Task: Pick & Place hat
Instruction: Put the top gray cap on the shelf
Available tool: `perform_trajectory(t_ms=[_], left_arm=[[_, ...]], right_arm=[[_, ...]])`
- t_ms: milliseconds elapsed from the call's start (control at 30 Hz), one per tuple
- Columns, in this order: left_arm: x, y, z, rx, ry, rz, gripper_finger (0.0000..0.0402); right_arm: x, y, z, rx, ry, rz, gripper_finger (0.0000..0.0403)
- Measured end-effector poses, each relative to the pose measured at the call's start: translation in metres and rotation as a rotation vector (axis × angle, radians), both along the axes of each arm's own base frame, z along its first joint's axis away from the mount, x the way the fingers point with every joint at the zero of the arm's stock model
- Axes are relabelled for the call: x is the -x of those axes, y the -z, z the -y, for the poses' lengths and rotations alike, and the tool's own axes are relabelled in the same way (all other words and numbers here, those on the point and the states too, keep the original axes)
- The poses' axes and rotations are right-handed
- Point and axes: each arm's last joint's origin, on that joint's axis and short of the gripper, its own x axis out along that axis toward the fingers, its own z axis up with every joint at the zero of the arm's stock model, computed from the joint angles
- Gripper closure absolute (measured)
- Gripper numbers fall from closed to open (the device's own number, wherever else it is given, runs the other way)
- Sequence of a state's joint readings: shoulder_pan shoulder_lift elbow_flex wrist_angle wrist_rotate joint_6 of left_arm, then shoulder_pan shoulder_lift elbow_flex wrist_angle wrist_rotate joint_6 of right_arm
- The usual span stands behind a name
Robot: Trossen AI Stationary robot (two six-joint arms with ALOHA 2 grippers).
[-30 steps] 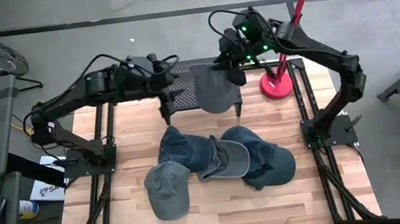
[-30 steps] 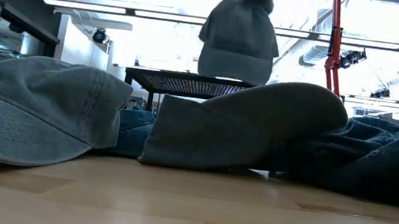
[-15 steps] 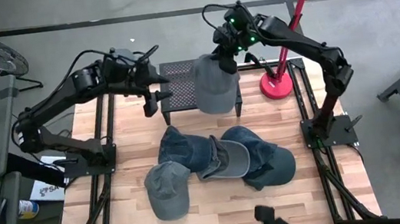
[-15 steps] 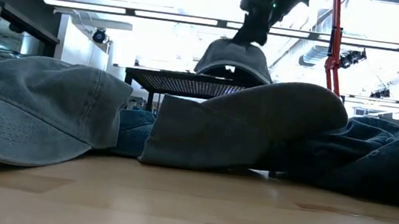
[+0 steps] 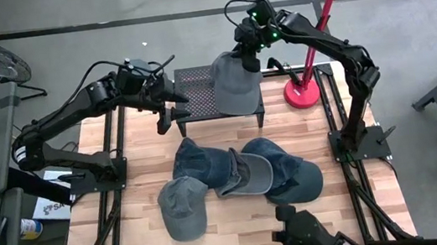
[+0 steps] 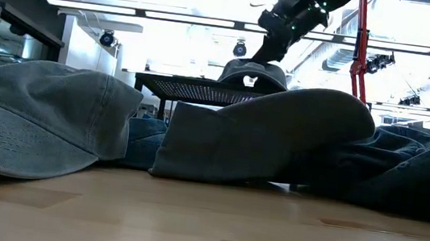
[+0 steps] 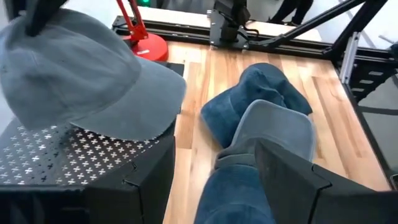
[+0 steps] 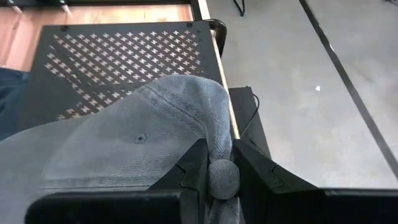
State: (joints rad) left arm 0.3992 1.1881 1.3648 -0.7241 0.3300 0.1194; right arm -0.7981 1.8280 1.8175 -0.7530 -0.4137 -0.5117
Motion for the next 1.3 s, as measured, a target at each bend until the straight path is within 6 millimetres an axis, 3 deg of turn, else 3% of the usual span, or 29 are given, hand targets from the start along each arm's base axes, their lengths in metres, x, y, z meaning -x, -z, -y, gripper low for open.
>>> perform_trajectory(t_ms=[533,900,1200,1300], left_arm=[[-0.001,-0.002,-0.001,0.013,-0.018,0.024,0.0186],[-0.001,-0.002,-0.001,0.048,-0.044,0.025,0.0186],[-0.001,-0.002,-0.001,0.064,-0.053,0.025,0.0186],[-0.001,-0.002,-0.001,0.064,-0.053,0.025,0.0186]], right_arm=[[0.003,0.003,0.009,0.175,-0.193,-0.002,0.0351],[-0.007,0.026,0.022,0.137,-0.218,-0.006,0.0351],[-0.010,0.024,0.025,0.130,-0.187,0.037,0.0351],[-0.011,0.023,0.025,0.128,-0.158,0.037,0.0316]])
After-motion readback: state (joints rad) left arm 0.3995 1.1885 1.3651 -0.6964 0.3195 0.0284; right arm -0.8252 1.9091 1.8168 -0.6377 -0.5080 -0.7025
